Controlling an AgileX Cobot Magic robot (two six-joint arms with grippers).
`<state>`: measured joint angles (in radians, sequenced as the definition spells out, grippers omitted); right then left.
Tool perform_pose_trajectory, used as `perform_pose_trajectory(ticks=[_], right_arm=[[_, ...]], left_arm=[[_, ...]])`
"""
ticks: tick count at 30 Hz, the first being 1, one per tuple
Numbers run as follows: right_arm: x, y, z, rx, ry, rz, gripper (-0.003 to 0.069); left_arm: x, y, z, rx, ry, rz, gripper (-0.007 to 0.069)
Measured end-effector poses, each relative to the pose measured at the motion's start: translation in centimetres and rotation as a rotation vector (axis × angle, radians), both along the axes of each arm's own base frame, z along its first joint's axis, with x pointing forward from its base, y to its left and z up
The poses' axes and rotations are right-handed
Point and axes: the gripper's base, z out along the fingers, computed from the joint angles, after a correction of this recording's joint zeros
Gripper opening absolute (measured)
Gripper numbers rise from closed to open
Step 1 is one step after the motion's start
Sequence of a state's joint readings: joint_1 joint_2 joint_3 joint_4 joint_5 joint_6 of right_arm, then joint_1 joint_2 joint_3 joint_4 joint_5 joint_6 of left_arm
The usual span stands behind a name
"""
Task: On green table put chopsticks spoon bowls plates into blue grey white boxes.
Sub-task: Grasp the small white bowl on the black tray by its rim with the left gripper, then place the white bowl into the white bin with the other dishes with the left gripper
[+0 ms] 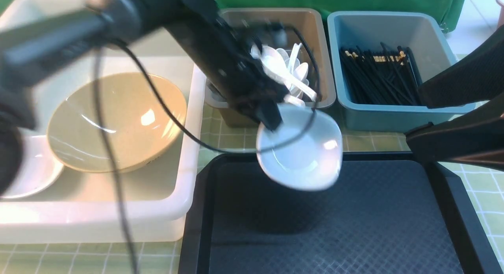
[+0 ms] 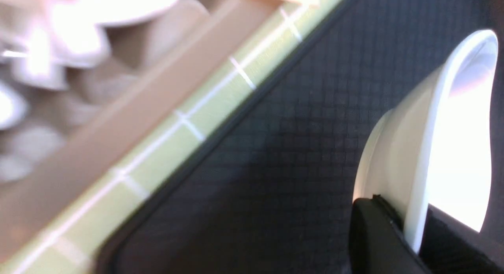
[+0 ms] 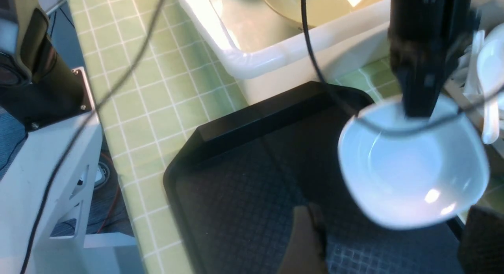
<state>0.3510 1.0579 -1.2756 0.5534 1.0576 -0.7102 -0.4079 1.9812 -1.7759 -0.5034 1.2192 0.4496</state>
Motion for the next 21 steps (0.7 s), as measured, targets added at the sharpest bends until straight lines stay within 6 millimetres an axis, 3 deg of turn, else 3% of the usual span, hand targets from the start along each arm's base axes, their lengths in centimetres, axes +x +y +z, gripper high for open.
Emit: perform_pose_trajectory(ticks=[3, 4, 5, 6, 7, 8, 10, 11, 12, 13, 15, 16, 17, 21], right_arm=[[0.0, 0.0, 0.0, -0.001, -0.002, 0.002, 0.0491], [0.0, 0.0, 0.0, -0.001, -0.002, 0.002, 0.0491], [0.0, 0.0, 0.0, -0.001, -0.004, 0.002, 0.0491], [0.0, 0.0, 0.0, -0.001, -0.004, 0.002, 0.0491], [0.0, 0.0, 0.0, -0.001, -0.008, 0.002, 0.0491], [0.0, 0.0, 0.0, -0.001, -0.009, 0.003, 0.0491], [0.1, 0.0, 0.1, 0.0, -0.015, 0.002, 0.0491], [0.1, 0.0, 0.1, 0.0, -0.015, 0.002, 0.0491], [0.1, 0.0, 0.1, -0.001, -0.019, 0.004, 0.0491], [0.1, 0.0, 0.1, -0.002, -0.021, 0.006, 0.0491], [0.1, 0.0, 0.1, -0.003, -0.023, 0.007, 0.0491], [0.1, 0.0, 0.1, -0.003, -0.024, 0.007, 0.0491], [0.1, 0.0, 0.1, -0.003, -0.025, 0.008, 0.0491], [0.2, 0.0, 0.2, 0.005, -0.038, -0.001, 0.0491]], left_arm=[[-0.4, 3.0, 3.7, -0.013, -0.087, 0.054, 0.0015], [-0.3, 3.2, 3.7, -0.011, -0.087, 0.058, 0.0015], [-0.6, 4.9, 5.4, -0.014, -0.13, 0.094, 0.0015], [-0.7, 5.5, 5.9, -0.013, -0.141, 0.106, 0.0015], [-1.0, 8.0, 7.4, -0.007, -0.182, 0.163, 0.0015], [-1.0, 8.3, 7.3, -0.005, -0.178, 0.171, 0.0015], [-1.9, 14.0, 9.2, 0.026, -0.226, 0.311, 0.0015], [-2.0, 14.0, 9.4, 0.027, -0.232, 0.312, 0.0015], [-2.8, 18.6, 9.7, 0.06, -0.236, 0.434, 0.0015], [-3.1, 20.0, 9.7, 0.073, -0.234, 0.475, 0.0015], [-4.2, 24.9, 9.2, 0.111, -0.214, 0.615, 0.0015], [-4.5, 25.9, 9.1, 0.118, -0.207, 0.643, 0.0015], [-5.4, 29.5, 8.3, 0.153, -0.179, 0.744, 0.0015], [-8.4, 36.5, 6.8, 0.234, -0.113, 0.947, 0.0015]])
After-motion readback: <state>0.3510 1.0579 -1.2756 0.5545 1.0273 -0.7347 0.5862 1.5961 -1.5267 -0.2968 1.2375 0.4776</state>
